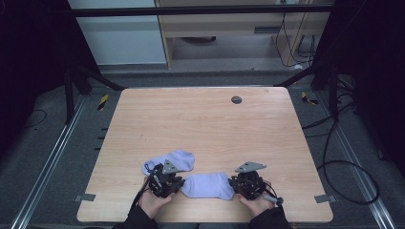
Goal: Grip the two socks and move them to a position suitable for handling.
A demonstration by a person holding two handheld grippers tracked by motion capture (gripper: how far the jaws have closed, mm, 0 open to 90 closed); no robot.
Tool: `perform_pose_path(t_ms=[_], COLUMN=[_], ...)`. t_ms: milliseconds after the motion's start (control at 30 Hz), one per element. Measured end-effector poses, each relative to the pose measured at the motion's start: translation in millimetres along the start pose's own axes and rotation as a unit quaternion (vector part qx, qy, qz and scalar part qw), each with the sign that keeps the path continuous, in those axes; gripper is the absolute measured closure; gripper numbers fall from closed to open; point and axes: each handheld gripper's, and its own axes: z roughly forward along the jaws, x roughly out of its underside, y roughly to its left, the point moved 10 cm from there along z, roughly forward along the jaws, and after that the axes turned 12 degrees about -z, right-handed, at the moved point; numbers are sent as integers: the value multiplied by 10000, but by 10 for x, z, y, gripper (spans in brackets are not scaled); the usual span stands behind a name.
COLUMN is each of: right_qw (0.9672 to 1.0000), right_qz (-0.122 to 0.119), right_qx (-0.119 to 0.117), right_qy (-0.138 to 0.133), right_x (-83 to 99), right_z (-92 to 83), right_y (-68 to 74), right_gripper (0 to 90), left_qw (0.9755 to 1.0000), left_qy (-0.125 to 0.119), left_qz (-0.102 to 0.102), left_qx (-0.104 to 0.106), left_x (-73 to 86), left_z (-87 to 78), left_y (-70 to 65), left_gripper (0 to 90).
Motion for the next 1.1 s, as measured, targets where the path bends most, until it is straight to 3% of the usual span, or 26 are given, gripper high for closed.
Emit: perform_pose_path(t_ms=[200,467,733,1100], right_qw=[9996,9979,9959,9939], right_qz=[100,234,287,245], right_qx=[161,213,189,207], right_qy=[-220,-573,-840,-1058], right_x=[-71,-250,-537,-934], right_z=[-69,-96,-42,137], right_y=[-95,-162,-177,-93], right_gripper=[727,648,584,500], left_qw=[9992,9967,9927,9865], left_qy=[-320,-600,-842,-990], left_qz=[-114,-328,-615,-984], left_qx=[-188,-448,-613,-855], left_x=[-94,-196,-271,-249], left_z=[-116,-224,-344,-497], left_y=[129,398,705,1110], left_gripper=[621,526,483,458])
